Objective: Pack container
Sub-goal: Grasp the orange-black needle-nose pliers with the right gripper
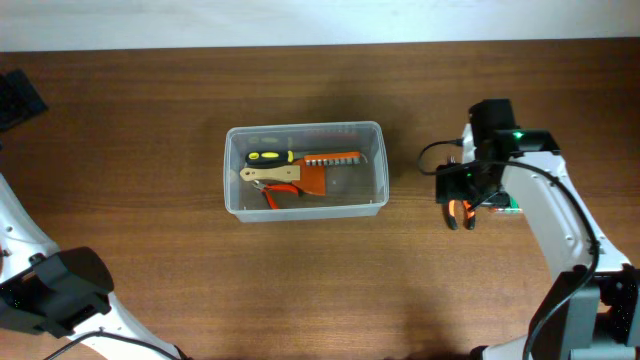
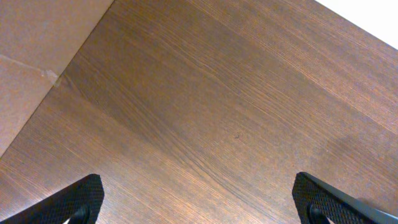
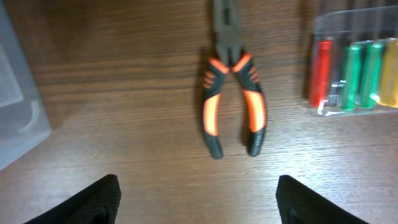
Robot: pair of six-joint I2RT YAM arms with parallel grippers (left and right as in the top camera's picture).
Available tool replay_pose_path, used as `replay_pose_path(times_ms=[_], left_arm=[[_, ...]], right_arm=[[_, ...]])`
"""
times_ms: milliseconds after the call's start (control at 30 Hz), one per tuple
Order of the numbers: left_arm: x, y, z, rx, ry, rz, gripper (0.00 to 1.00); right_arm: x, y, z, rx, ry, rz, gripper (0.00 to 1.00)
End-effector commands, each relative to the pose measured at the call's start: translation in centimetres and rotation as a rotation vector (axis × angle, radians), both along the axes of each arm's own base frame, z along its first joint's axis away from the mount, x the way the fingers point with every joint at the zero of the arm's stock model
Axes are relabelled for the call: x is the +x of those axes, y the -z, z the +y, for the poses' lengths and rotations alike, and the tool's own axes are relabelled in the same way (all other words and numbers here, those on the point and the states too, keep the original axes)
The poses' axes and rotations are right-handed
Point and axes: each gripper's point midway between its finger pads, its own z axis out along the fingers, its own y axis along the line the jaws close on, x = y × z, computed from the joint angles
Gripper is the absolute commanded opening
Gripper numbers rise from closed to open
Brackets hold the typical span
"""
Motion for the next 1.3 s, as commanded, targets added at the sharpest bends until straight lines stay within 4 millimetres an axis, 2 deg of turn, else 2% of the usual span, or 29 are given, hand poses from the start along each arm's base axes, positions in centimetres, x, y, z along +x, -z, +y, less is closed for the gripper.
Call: replay_pose_path(times_ms=[0,133,333,567,700,900,1267], left_arm=[[-0.1,0.0,0.1,-0.007,-0.010,-0.003,0.99],[-0.2,0.1,0.0,-0.009,-0.010,0.000,0.99],[-0.2,0.1,0.1,-0.009,-0.011,0.000,0.99],[-0.2,0.1,0.0,-0.009,-0.011,0.000,0.99],[-0.2,0.1,0.0,-0.009,-0.011,0.000,0.99],[-0.2,0.1,0.0,-0.009,-0.011,0.000,0.99],[-0.2,0.1,0.0,-0.009,-0.011,0.000,0.99]], right_arm=[[0.4,0.0,-0.6,0.026,0.042,-0.007,0.79],[0.4,1.8,0.1,0.057,0.024,0.049,0.71],[0.3,4.6,0.4,0.070,0.022,0.128,0.64],[0.1,6.9,0.7,0.085,0.022,0.185,0.62],[0.1,7.9,0.7,0.084,0.023,0.204,0.57],[0.3,9.2,0.7,0.084,0.024,0.198,0.57],[1.2,10.1,0.0,0.045,0.028,0.173,0.51]])
